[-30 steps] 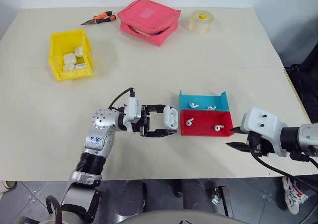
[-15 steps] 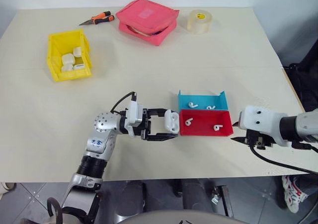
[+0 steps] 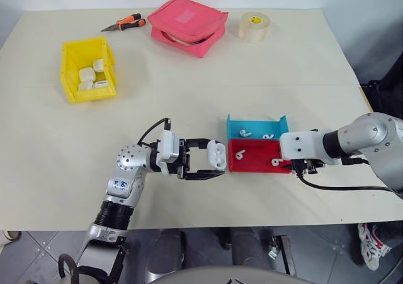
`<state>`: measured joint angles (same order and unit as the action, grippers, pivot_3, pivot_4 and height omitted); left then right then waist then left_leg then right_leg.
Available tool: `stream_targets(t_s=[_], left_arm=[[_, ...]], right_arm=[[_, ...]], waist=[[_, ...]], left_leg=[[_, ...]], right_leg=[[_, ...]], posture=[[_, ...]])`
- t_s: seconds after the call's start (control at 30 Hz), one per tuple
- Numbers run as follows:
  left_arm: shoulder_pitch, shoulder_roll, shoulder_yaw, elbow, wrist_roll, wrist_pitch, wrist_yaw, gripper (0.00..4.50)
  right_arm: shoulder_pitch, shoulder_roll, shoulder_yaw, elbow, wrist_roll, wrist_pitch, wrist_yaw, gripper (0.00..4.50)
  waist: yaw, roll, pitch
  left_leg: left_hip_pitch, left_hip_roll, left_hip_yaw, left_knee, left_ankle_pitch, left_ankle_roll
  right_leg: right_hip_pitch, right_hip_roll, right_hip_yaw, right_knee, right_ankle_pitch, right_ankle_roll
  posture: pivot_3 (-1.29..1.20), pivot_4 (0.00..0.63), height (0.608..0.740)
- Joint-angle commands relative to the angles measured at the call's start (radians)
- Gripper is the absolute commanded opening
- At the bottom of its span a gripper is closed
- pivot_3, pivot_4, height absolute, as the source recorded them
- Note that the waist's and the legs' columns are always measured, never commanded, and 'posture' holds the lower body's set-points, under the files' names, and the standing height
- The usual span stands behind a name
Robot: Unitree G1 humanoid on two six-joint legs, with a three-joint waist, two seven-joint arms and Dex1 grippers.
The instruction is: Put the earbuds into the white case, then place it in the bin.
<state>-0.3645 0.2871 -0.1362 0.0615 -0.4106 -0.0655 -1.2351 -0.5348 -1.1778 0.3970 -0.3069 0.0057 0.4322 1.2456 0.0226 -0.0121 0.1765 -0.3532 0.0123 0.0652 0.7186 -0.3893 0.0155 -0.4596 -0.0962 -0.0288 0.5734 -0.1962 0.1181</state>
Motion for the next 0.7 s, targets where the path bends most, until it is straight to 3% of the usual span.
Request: stream_targets(t_s=[0.03,0.7], left_arm=[[0.011,0.001,-0.002,-0.048,-0.019,-0.005,0.008,2.79],[0.036,-0.008,-0.027,-0.077,-0.021,-0.002,0.029,2.79]], right_arm=[[-0.037,0.024,0.018,0.034,-0.058,-0.072,0.048,2.07],[-0.076,0.137,0.020,0.106,-0.165,-0.141,0.139,2.07]], waist=[[-0.001,0.000,0.000],[-0.001,0.000,0.000]], left_leg=[[0.000,0.000,0.000,0.000,0.000,0.000],[0.000,0.000,0.001,0.000,0.000,-0.001]], right_leg=[[0.000,0.000,0.000,0.000,0.000,0.000],[0.000,0.000,0.000,0.001,0.000,0.000]], posture=[[0.00,0.150,0.740],[0.00,0.150,0.740]])
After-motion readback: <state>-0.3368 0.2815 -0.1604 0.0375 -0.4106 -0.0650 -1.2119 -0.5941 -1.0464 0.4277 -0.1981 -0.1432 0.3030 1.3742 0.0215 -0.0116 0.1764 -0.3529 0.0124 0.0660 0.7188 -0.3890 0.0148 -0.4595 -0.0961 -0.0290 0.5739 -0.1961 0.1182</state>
